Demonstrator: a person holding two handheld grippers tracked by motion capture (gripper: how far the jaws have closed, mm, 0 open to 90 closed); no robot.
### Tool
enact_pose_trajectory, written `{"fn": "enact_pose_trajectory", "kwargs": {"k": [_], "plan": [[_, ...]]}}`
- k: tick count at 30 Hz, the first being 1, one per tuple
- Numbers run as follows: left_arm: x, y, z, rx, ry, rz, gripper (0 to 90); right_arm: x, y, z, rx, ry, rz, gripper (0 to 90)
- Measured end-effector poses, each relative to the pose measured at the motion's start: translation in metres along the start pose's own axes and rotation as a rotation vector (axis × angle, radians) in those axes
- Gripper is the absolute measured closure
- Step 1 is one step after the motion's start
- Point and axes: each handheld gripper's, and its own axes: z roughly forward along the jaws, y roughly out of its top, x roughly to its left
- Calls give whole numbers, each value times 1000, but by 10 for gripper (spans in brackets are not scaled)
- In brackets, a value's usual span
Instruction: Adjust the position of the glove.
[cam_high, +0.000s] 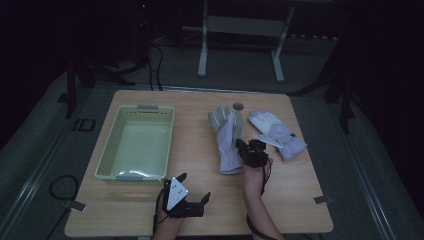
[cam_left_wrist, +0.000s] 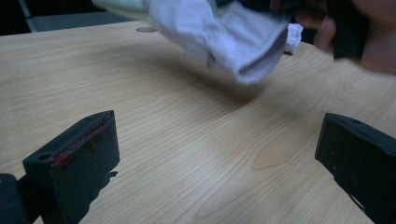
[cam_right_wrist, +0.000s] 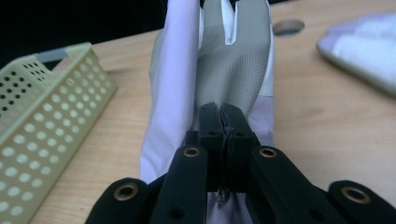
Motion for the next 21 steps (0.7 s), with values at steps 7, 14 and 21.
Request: {"fn": "enact_pose_trajectory", "kwargs": {"k": [7, 14, 21], "plan": [[-1, 0, 1, 5, -7, 3, 0, 4, -32, 23, 102, -89, -75, 825], [-1, 0, 1, 5, -4, 7, 0, 13, -43, 29, 156, -93, -168, 670], [-1, 0, 1, 4, -3, 4, 0, 10, -31, 15, 150, -17, -239, 568]]}}
